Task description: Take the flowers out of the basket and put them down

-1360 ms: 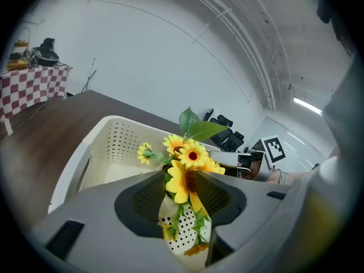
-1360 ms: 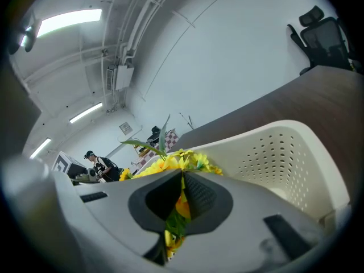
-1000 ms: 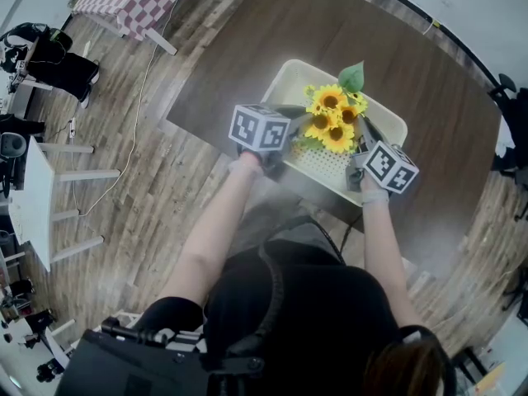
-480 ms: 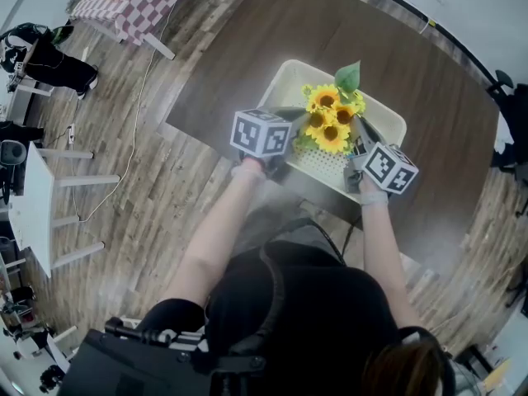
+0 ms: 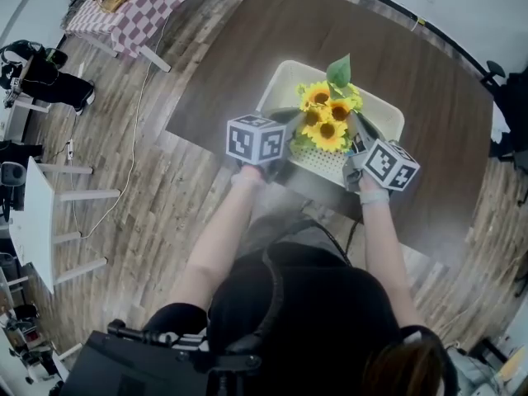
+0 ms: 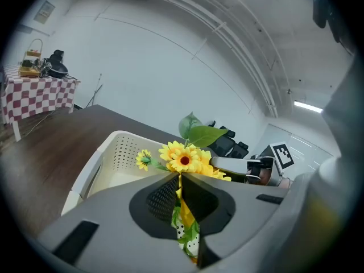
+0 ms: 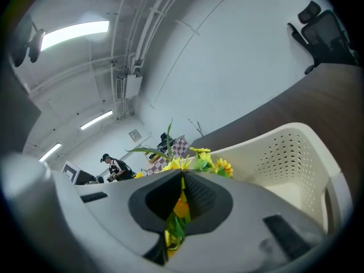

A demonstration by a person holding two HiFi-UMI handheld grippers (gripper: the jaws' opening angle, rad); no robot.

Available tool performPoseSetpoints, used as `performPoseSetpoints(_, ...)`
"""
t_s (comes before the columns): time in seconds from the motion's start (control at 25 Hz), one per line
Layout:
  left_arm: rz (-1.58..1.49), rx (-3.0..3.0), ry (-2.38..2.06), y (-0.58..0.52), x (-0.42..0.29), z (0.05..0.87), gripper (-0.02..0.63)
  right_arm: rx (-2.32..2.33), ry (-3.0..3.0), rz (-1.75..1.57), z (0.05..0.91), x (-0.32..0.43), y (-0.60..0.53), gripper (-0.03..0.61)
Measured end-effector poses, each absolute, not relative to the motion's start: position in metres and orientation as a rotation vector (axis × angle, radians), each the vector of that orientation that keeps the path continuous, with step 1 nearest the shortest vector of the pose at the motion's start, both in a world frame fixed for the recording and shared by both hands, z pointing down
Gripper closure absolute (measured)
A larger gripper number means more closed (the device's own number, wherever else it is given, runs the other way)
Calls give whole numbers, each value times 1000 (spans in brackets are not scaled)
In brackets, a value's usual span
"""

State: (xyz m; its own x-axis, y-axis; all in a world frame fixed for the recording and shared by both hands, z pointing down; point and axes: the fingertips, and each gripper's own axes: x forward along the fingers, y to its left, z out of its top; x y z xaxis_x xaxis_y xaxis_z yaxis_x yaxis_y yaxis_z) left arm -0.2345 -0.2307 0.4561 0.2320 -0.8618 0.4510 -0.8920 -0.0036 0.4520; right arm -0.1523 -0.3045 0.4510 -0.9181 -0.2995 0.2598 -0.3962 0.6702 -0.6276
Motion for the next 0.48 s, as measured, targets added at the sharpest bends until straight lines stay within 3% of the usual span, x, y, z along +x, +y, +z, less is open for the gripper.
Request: performPoseSetpoints(0.48, -10, 1991, -1660, -230, -230, 416, 601, 673, -2852, 990, 411, -145, -289, 574)
